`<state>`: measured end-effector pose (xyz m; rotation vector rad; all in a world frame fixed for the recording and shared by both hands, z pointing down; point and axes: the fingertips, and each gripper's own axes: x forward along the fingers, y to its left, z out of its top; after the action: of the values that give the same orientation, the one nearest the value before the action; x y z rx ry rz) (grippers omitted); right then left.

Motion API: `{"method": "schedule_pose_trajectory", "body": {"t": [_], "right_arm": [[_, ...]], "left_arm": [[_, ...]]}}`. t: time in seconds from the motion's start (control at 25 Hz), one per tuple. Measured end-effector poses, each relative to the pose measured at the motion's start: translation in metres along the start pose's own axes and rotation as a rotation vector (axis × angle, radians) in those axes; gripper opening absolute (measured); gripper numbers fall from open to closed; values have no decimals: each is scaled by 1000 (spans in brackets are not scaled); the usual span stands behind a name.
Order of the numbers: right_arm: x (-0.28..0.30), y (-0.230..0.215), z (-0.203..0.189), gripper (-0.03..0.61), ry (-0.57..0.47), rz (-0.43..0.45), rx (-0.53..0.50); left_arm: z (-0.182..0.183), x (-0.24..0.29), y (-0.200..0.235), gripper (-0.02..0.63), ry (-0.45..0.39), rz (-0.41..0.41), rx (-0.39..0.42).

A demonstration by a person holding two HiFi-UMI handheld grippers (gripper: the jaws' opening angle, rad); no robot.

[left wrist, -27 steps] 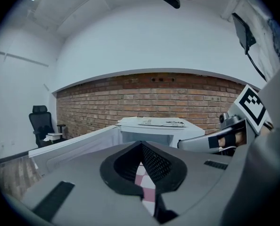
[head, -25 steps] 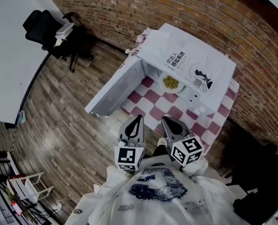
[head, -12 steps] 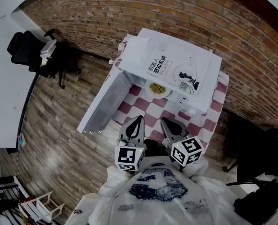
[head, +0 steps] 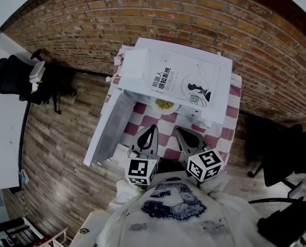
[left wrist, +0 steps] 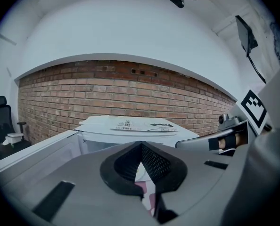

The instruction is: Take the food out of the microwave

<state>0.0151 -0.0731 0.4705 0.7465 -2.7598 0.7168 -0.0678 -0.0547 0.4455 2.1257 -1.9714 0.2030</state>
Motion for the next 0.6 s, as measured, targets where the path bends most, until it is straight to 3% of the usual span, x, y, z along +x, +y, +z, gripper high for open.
{"method": "schedule_pose_trajectory", "body": {"t": [0.6], "right_arm": [[3, -11, 6, 14, -87, -199, 27]], "left_arm": [[2, 33, 3, 8, 13, -225, 31]]}}
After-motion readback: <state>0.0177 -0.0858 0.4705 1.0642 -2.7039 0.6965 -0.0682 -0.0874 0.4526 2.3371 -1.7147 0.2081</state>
